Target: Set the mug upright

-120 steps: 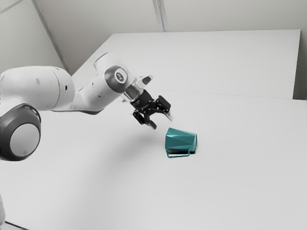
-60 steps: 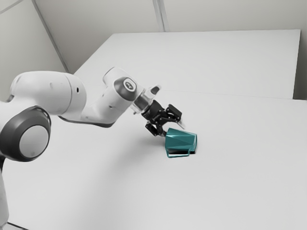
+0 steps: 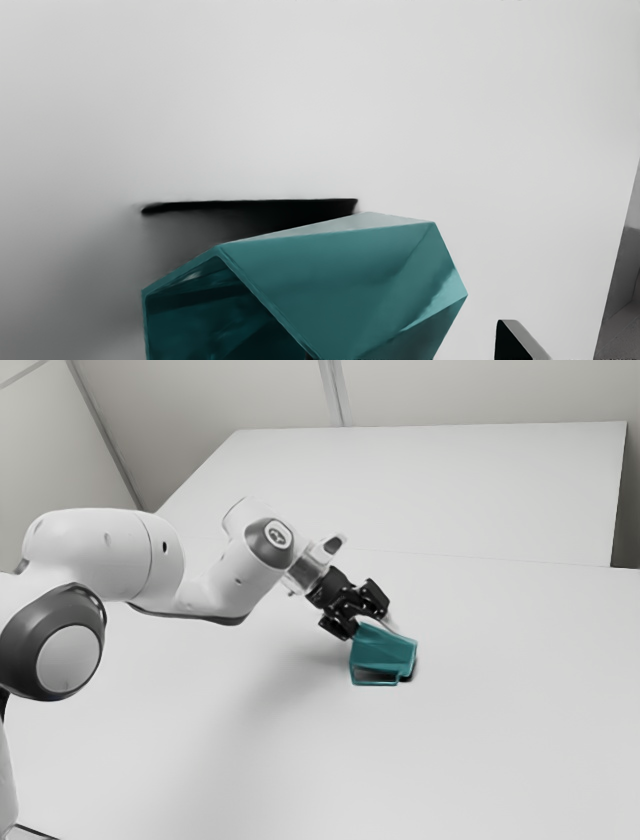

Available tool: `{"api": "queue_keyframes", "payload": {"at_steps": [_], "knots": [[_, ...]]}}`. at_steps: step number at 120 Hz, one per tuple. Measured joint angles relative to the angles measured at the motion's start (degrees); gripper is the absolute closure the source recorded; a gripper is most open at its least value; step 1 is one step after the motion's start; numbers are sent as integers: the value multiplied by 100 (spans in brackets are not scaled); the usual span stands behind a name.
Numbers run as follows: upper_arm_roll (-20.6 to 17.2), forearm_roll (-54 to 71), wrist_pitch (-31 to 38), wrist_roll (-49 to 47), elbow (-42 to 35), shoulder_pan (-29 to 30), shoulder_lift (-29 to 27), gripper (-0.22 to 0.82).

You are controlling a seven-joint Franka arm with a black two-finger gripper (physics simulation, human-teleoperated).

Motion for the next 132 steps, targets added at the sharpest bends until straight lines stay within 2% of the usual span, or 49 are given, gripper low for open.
{"api": "queue_keyframes", "payload": {"at_steps": [24, 47, 64, 113, 132], "knots": [[-156, -34, 20, 49, 218, -58, -27, 40], [-192, -40, 31, 73, 279, -67, -28, 62], [-227, -28, 35, 63, 339, -66, -40, 71], [-255, 57, 48, -66, 352, -111, -25, 78], [-255, 149, 21, -146, 273, -111, -303, 79]]}}
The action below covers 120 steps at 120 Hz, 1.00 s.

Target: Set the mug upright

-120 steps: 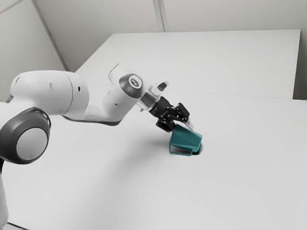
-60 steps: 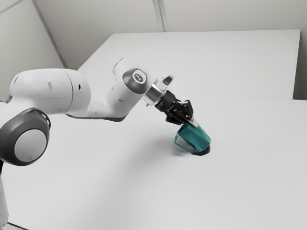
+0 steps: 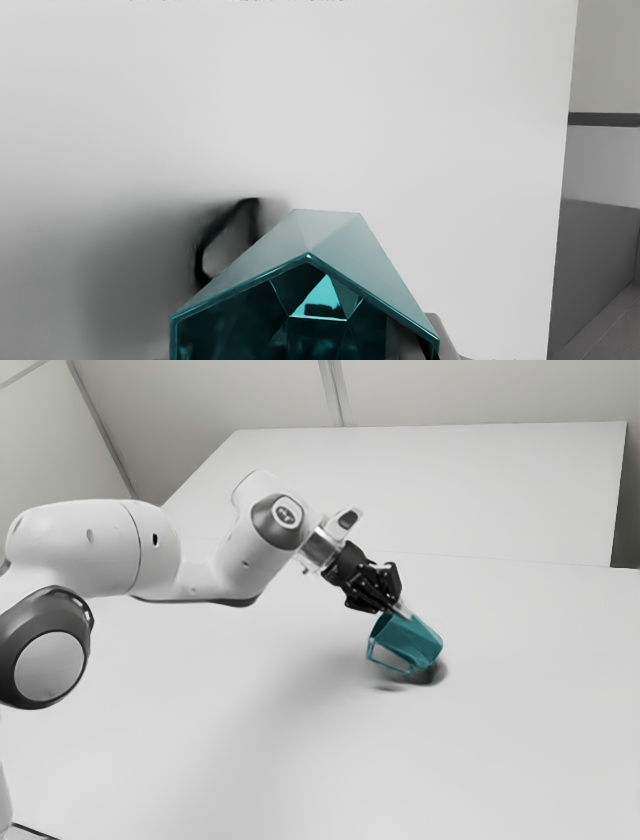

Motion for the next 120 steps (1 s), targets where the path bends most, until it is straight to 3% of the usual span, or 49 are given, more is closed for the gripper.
{"api": "queue_keyframes", "payload": {"at_steps": [18, 46, 91, 120], "knots": [[46, 679, -194, -141, -219, 3, -582, 79], [483, 2079, -425, -368, -767, 37, -1341, 79], [635, 4429, -503, -842, -1550, 320, -2020, 79], [748, 5471, -486, -1156, -1633, 632, -2044, 79]]}}
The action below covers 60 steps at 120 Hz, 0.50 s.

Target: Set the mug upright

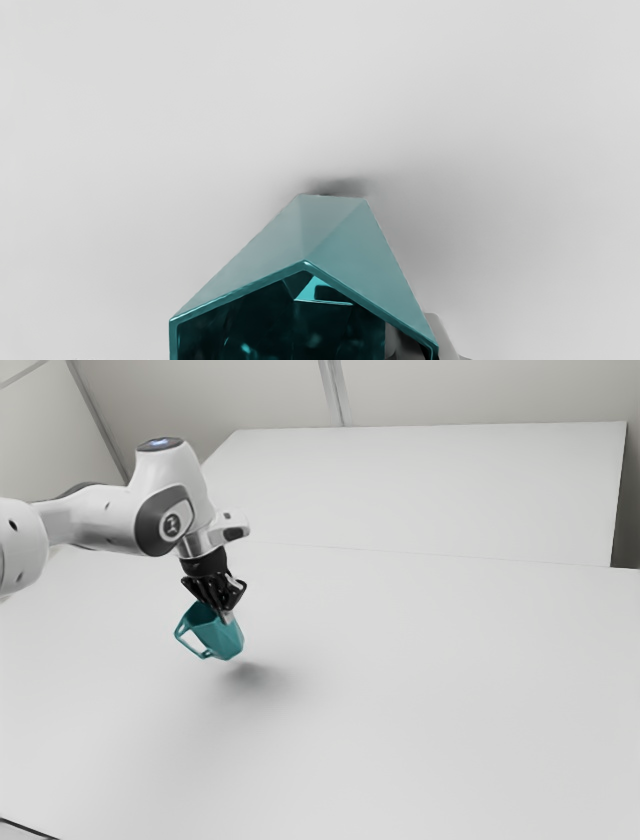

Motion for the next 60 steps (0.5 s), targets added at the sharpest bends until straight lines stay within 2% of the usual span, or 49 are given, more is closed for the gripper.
{"api": "queue_keyframes", "payload": {"at_steps": [24, 48, 60], "knots": [[3, 422, 62, -271, 7, 221, 210, 79], [-4, 515, 85, -516, 7, -331, 325, 79], [-8, 502, 83, -632, -66, -423, 297, 79]]}}
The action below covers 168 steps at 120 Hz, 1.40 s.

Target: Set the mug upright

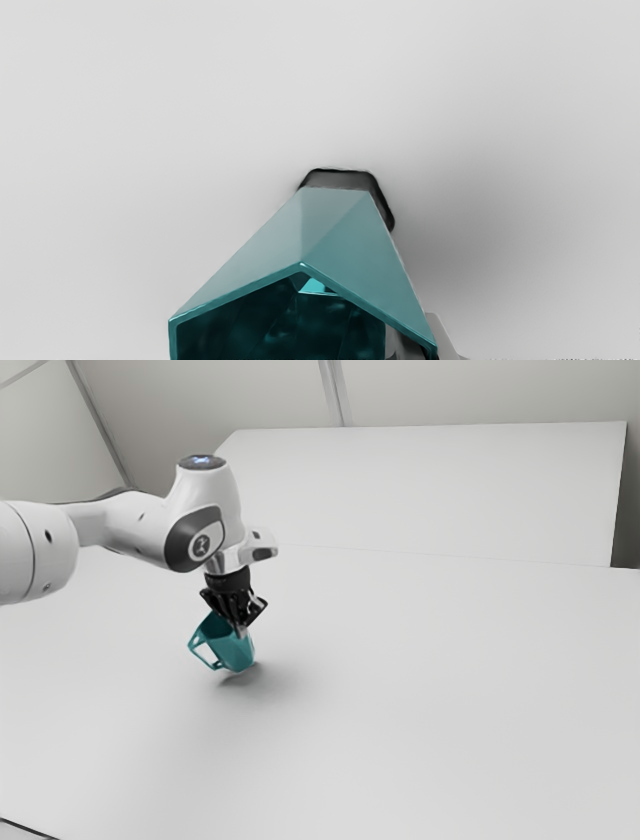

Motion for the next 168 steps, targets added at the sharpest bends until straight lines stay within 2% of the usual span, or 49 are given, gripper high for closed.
{"api": "queue_keyframes", "payload": {"at_steps": [31, 101, 116, 145, 160, 168], "knots": [[1, -12, 135, -306, -817, 202, -554, 79], [16, -15, 219, -696, -823, 119, -297, 78], [10, -29, 191, -733, -823, 91, -299, 69], [5, -60, 93, -779, -829, 37, -559, 35], [2, -66, 8, -790, -808, 113, -791, 24], [-13, -88, -120, -782, -512, 163, -818, 19]]}}
